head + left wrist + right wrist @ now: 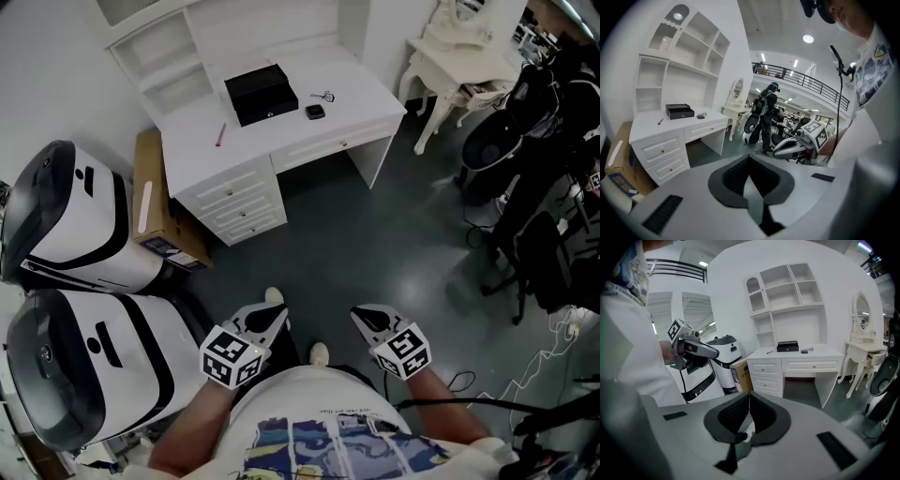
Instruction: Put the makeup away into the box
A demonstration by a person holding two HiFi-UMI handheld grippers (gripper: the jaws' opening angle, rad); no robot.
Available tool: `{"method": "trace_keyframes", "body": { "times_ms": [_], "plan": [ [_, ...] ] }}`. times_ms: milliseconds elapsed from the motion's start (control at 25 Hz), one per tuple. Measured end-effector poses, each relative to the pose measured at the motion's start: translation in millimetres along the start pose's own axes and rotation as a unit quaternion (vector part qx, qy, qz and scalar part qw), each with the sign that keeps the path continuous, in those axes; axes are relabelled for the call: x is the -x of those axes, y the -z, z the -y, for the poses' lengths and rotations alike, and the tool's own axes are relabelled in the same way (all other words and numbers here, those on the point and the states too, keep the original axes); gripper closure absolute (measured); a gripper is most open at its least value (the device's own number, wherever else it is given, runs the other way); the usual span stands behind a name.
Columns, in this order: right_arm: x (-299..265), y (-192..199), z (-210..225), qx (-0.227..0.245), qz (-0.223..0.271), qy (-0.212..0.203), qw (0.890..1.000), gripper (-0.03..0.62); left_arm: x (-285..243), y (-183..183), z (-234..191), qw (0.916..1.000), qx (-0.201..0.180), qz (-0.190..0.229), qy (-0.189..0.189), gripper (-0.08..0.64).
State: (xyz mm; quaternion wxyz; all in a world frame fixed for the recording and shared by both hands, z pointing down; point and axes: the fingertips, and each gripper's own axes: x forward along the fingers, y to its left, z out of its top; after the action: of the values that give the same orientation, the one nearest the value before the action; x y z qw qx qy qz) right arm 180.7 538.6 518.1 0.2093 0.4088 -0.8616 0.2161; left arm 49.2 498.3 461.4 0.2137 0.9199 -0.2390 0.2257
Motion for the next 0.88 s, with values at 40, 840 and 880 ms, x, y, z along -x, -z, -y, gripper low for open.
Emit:
{"method": "trace_keyframes", "body": {
  "times_ms": [40, 840, 880],
  "plan": [
    [-4.3, -5.2, 4.3, 0.004, 0.002, 0.005, 1.0, 0.566, -2.3, -3.1, -6.4, 1.0, -0.002, 0.002, 0.002, 0.546],
    [-161.8, -149.8, 77.5, 0.028, -0.042, 0.062, 0.997, 0.564, -31.0, -87.0, -205.5, 0.9975, -0.021, 0.015, 0.066, 0.545],
    [-168.9, -155.6, 79.5, 0.029, -0.042, 0.063, 0.997, 0.565, -29.9, -87.8, -214.8, 0.9975, -0.021, 0.017, 0.065, 0.545]
  ]
}}
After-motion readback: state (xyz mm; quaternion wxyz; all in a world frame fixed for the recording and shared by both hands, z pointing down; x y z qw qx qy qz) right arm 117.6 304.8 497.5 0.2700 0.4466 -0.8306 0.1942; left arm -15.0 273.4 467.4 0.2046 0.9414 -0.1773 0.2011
